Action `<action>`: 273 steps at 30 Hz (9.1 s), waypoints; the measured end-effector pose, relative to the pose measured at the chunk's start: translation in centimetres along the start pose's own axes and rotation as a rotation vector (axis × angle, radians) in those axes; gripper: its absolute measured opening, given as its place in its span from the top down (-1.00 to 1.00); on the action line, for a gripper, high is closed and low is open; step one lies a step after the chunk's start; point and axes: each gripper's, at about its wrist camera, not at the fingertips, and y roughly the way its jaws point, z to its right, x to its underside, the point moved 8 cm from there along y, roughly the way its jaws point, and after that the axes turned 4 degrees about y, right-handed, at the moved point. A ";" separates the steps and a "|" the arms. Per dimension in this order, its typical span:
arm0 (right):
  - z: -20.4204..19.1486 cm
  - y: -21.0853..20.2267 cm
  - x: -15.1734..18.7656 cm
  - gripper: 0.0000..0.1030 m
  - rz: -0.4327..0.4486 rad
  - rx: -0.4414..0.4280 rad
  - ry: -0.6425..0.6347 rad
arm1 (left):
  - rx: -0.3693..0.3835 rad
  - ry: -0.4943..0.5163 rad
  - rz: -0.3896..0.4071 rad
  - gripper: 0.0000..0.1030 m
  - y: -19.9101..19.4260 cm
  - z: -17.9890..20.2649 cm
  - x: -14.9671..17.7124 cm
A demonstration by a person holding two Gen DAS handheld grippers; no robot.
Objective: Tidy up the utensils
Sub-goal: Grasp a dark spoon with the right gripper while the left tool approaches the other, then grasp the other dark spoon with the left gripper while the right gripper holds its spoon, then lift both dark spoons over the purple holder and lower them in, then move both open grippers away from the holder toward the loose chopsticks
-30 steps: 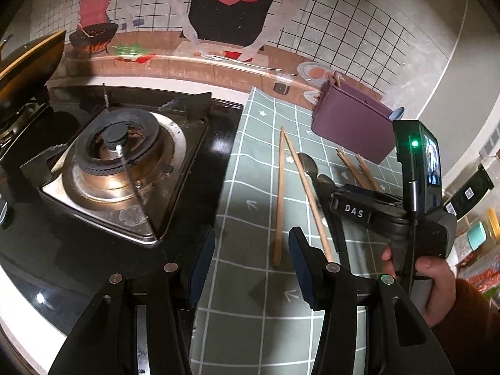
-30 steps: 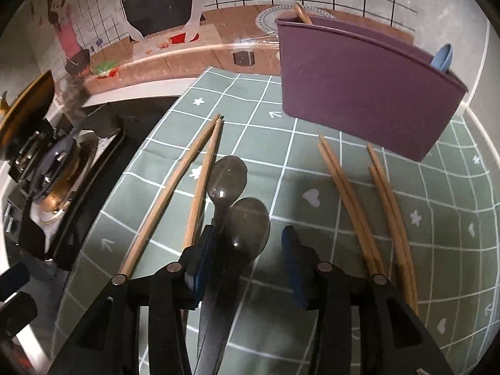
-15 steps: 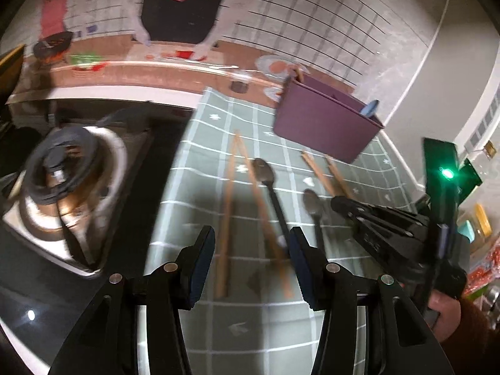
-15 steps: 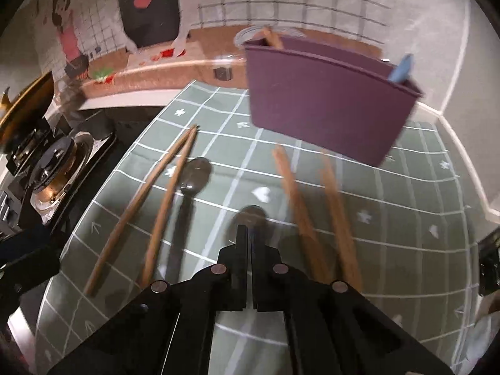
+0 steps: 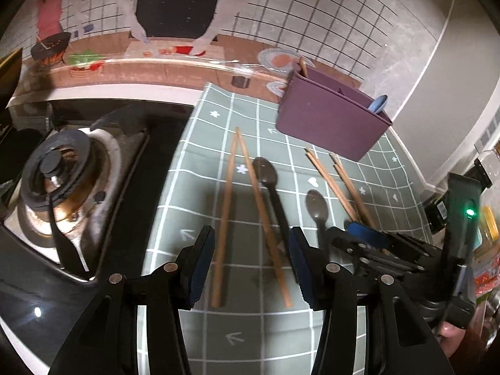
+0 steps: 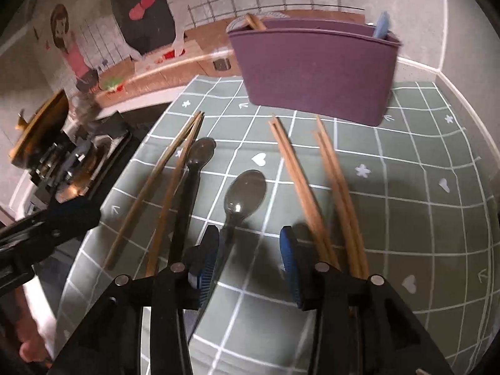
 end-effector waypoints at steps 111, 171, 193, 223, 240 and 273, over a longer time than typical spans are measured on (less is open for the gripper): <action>11.5 1.9 -5.8 0.37 0.009 0.330 0.155 | 0.091 0.122 0.072 0.34 1.2 3.4 -5.4; 9.0 -10.0 -27.4 0.39 0.523 0.356 0.002 | 0.053 0.301 0.325 0.37 4.4 12.4 -26.9; 8.9 -9.6 -21.2 0.35 0.367 0.269 0.011 | 0.132 0.206 0.198 0.28 2.1 9.6 -21.2; 5.9 -9.7 -0.3 0.23 0.139 0.251 -0.089 | 0.106 0.070 -0.018 0.28 -1.6 0.1 3.6; 8.0 -9.0 7.7 0.62 -0.012 0.192 -0.061 | 0.166 0.112 -0.072 0.28 -0.4 3.9 5.2; -9.3 -2.9 5.7 0.61 -0.023 -0.056 -0.175 | -0.104 -0.080 0.074 0.33 -5.6 -8.6 4.0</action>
